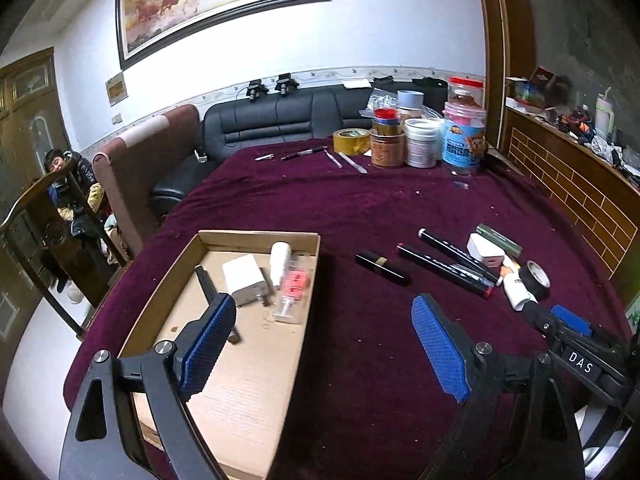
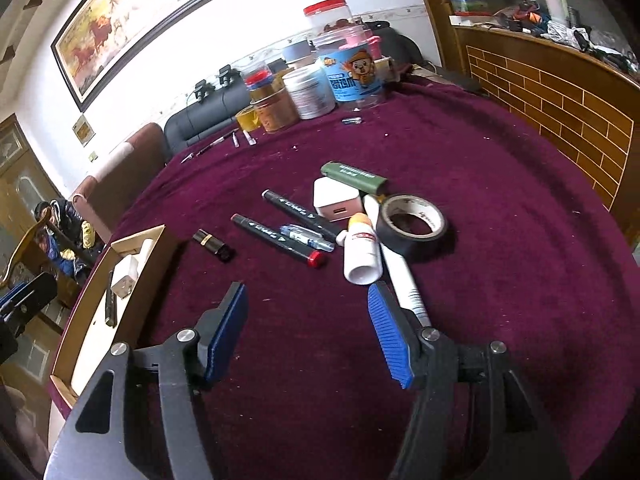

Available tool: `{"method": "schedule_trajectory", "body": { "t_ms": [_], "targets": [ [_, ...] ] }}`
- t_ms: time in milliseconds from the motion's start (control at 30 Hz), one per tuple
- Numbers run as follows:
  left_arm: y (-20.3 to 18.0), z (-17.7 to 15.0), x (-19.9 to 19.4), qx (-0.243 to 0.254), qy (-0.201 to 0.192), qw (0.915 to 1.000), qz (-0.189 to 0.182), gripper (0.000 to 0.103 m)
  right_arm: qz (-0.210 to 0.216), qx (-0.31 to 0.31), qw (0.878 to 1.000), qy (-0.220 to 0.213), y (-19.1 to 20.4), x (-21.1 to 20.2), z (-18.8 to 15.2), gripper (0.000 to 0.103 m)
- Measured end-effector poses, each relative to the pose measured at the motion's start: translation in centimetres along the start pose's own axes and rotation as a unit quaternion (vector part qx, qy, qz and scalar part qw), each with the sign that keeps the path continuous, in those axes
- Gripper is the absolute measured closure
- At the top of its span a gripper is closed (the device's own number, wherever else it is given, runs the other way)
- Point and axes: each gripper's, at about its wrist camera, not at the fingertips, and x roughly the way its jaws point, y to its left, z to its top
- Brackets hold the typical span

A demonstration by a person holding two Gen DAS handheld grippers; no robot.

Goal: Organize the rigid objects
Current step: 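Move the left gripper back over the table toward the lipstick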

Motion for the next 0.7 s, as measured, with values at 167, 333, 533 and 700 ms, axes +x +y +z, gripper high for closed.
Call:
{"method": "schedule_trajectory", "body": {
  "t_ms": [167, 333, 533, 700],
  "targets": [
    [-1.3, -0.1, 0.5, 0.01, 0.008, 0.9999, -0.004, 0.017, 0.0, 0.008, 1.0, -0.004, -1.0, -0.1, 0.4, 0.042],
    [-2.1, -0.1, 1.4, 0.016, 0.02, 0.9997, -0.005, 0.017, -0.004, 0.012, 1.0, -0.01, -2.1, -0.1, 1.4, 0.042],
    [-2.1, 0.9, 4.5, -0.002, 0.068, 0.9968, -0.043, 0.017, -0.021, 0.018, 0.999, -0.038, -3.6, -0.3, 6.0, 0.041],
    [-1.2, 2.4, 8.5, -0.059, 0.118, 0.9893, -0.064, 0.017, -0.055, 0.018, 0.995, -0.084, -4.8, 0.5, 9.8, 0.029]
  ]
}}
